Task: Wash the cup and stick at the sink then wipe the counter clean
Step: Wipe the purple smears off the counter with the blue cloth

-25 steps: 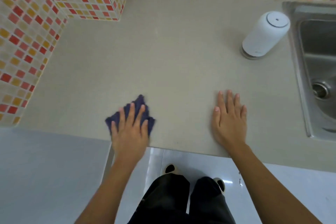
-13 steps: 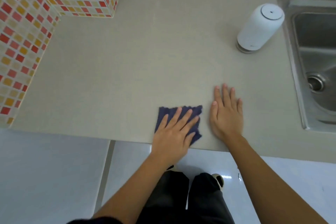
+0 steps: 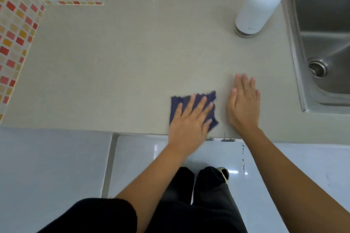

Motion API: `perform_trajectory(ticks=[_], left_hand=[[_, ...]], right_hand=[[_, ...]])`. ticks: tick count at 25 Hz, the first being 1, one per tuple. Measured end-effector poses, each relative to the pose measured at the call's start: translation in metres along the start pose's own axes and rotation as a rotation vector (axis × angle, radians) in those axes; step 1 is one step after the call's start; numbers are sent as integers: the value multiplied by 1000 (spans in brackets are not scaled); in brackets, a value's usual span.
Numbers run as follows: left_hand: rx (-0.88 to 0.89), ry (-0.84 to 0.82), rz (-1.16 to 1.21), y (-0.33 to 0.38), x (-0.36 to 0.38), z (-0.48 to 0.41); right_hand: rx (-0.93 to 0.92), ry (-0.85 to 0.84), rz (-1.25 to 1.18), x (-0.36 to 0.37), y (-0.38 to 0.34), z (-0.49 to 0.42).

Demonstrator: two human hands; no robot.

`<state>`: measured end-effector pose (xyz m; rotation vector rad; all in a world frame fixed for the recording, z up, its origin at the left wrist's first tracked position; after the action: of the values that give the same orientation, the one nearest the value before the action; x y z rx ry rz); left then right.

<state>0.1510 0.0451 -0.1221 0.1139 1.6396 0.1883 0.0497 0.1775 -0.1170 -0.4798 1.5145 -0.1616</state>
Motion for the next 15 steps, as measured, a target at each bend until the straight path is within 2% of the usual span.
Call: perform_trajectory(ticks=[2,6,8,9,11,13,15], left_hand=[[13,-94,39,-13,-8,44],[-336,-32,-42,-110,-28,33],[-457,-7,-41,-108,-25,-6],[-458,0,-30,-85,-17,-25],[-321,-38,3,-16,3,-48],[-60,-16,6,58,15,-38],[108,-105,9,86,15,-5]], right_hand=[[32,-15,121,-15,39,5],[91,-69,221,-40,102,11],[77,-81,228,-39,110,9],[70,-83,229,-37,110,8],[61,-83,203,-34,108,8],[47,-77,172,-38,111,9],[72,-27,165,-52,127,6]])
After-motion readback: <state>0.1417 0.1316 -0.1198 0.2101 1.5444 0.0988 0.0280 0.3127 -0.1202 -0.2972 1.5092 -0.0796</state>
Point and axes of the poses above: each hand's wrist, its own z-axis away from the middle knuckle, its own x-axis out of the palm, y = z × x, the point moved 3 cm from there along -z, towards the middle knuckle, and after that the axes turned 5 degrees about -x, right-handed, at the moved point
